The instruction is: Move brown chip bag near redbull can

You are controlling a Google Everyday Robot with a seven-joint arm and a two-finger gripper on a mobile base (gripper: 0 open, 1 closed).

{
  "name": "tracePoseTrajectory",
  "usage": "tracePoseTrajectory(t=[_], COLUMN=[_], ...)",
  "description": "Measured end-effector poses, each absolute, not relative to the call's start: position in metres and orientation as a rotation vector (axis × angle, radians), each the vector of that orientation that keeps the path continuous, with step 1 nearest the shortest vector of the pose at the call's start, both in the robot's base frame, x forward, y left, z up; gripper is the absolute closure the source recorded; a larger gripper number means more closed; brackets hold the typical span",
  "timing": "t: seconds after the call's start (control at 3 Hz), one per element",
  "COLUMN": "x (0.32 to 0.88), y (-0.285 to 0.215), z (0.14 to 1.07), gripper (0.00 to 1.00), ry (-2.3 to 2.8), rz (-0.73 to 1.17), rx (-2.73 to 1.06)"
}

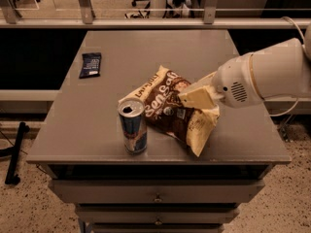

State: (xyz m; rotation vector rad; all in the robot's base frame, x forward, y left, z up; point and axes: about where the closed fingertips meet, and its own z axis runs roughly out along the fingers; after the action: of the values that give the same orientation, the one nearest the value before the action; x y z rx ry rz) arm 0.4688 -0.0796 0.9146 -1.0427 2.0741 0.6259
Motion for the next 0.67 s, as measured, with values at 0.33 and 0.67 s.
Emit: tracePoseTrajectory(t=[0.33,0.67], x=[0.4669,0.4658], y=[-0.0777,-0.077], z=[0.9129,0.9111], gripper=[0.82,0.59], ry=[2.106,2.13], rz=[0.64,0.649], rx=[-1.031,-1.021])
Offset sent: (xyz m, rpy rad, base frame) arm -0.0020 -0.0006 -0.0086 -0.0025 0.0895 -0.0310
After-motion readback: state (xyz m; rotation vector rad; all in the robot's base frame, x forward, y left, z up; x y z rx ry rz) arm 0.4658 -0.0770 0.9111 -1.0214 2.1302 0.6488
